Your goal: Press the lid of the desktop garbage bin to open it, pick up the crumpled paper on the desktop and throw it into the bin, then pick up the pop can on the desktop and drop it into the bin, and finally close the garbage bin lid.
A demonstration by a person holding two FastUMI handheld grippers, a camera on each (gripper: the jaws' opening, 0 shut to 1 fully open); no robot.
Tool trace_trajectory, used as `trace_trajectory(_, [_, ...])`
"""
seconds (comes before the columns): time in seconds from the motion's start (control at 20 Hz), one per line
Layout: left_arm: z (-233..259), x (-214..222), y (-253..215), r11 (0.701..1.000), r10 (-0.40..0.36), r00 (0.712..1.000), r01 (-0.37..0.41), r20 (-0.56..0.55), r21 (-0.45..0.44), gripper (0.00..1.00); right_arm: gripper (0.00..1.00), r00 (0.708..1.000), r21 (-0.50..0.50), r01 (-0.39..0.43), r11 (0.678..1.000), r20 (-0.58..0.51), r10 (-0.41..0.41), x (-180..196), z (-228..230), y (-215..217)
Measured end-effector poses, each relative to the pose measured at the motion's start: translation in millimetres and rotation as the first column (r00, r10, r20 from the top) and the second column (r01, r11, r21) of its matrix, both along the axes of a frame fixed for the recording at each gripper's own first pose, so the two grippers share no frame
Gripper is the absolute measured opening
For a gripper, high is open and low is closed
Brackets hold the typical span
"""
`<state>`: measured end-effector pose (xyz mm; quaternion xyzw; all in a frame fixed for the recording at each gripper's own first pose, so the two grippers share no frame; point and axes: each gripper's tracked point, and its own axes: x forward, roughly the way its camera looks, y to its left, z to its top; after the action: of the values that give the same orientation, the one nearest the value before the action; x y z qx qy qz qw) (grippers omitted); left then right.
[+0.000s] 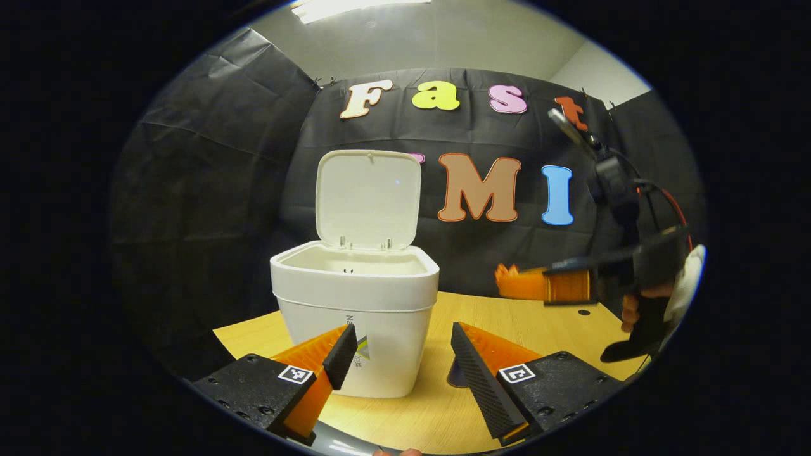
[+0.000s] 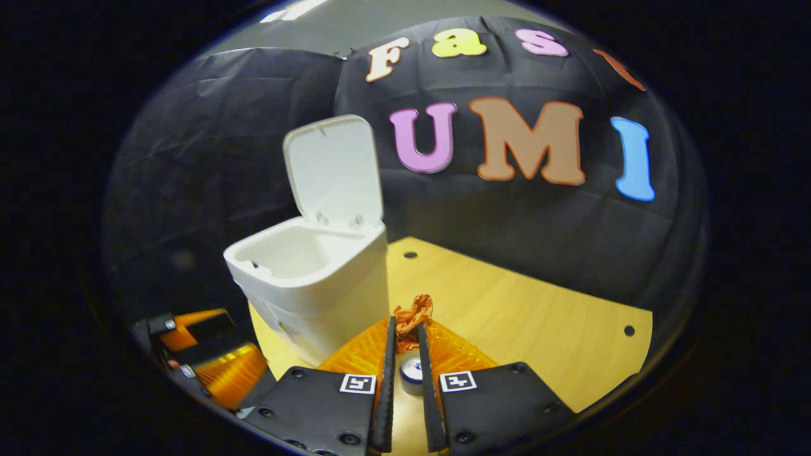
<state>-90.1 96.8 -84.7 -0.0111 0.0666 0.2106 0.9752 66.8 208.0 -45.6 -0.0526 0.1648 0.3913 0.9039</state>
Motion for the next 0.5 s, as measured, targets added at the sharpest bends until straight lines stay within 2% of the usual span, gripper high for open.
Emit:
trace_trajectory(0.2, [3,-12,15,1.000,0.024,1.000,-0.025,0.003,0.017,0.90,0.22,0.993,0.025,-0.101,0.995,0.070,0.099,-11,19,53])
trace_trajectory(0.35, [4,-25,29,0.998,0.063,0.998,-0.063,-0.003,0.032,0.90,0.22,0.986,0.015,-0.150,0.988,0.081,0.149,-13,27,74])
trace_trajectory(0.5, [4,-39,40,0.994,0.103,0.995,-0.102,-0.009,0.036,0.90,0.24,0.986,0.009,-0.152,0.988,0.074,0.151,-13,21,73])
